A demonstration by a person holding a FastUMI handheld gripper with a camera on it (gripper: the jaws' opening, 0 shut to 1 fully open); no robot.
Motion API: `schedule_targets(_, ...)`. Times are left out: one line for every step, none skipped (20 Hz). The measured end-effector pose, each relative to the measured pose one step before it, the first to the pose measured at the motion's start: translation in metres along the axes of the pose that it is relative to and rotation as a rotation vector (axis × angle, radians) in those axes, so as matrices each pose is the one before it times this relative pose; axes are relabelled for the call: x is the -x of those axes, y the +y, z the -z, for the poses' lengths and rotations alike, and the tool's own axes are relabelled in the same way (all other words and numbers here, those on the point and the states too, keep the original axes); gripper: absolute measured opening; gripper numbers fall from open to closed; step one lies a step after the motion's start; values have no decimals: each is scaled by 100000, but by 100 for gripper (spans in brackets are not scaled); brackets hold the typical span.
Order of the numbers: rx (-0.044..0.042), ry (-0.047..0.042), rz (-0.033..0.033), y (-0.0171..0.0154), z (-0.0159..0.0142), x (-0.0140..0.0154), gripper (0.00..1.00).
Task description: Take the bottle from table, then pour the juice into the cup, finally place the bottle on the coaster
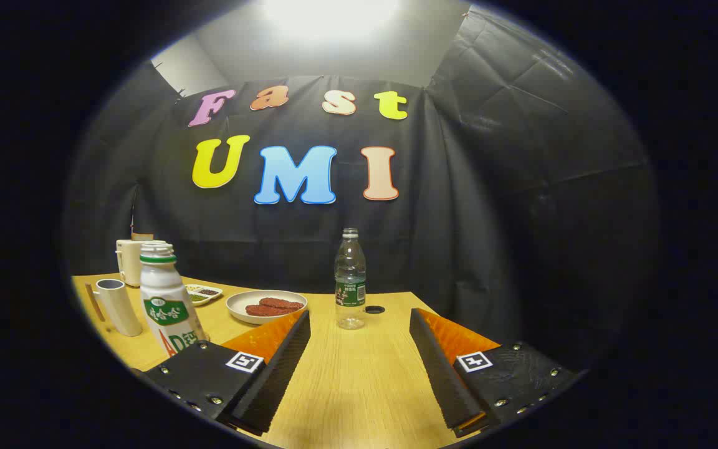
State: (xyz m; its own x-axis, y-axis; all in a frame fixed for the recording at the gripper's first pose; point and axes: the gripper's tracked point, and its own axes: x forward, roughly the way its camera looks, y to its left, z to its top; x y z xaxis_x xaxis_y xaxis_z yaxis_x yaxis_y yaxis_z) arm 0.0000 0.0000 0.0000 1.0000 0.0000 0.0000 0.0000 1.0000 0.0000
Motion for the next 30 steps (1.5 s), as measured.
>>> schedule_targets(-3651,127,-841,906,-678,872,97)
schedule_targets(-4392,-591,-3066,1295,-684,868,97)
schedule_targets(-3341,-235,-2346,1500,-394,639,97)
schedule_targets(-1598,-275,-2023,1254,-340,511,97)
schedule_targets(-133,-284,-2573,1258,-109,503,97)
schedule_targets(921,-237,-2248,1431,-251,211,97)
schedule_targets(1552,-631,-2335,1391,-248,200,97)
schedule_targets(1436,-691,-2543,1376,-326,151,97)
schedule_targets(1317,-444,-2312,1572,-175,158,97)
schedule_targets(1108,-428,-1994,1169,-147,-27,97)
schedule_targets(961,216,-1616,1033,109,-31,97)
schedule_targets(815,165,-1405,872,59,-130,97)
schedule_targets(525,523,-1153,734,298,-202,97)
schedule_targets(215,610,-1131,510,310,-291,97)
schedule_targets(183,732,-470,373,451,-367,97)
schedule_targets(419,829,-387,182,416,-260,97)
schedule_targets(563,797,224,44,601,-301,97)
schedule_targets(168,1124,66,41,504,-270,97)
schedule_targets(-236,1064,-83,78,668,-393,97)
schedule_targets(-349,982,-272,107,426,-356,97)
schedule_targets(-226,987,196,-52,579,-400,97)
schedule_targets(-67,1079,442,-111,424,-419,97)
schedule_targets(-46,975,443,-158,535,-442,97)
schedule_targets(-115,1024,267,-72,419,-554,97)
schedule_targets(-232,1401,103,7,637,-498,97)
schedule_targets(-296,1567,-159,17,516,-437,97)
schedule_targets(-446,1315,100,31,513,-437,97)
schedule_targets(-509,964,63,-14,346,-323,97)
schedule_targets(-522,621,10,92,293,-409,97)
schedule_targets(-428,472,214,-5,212,-351,97)
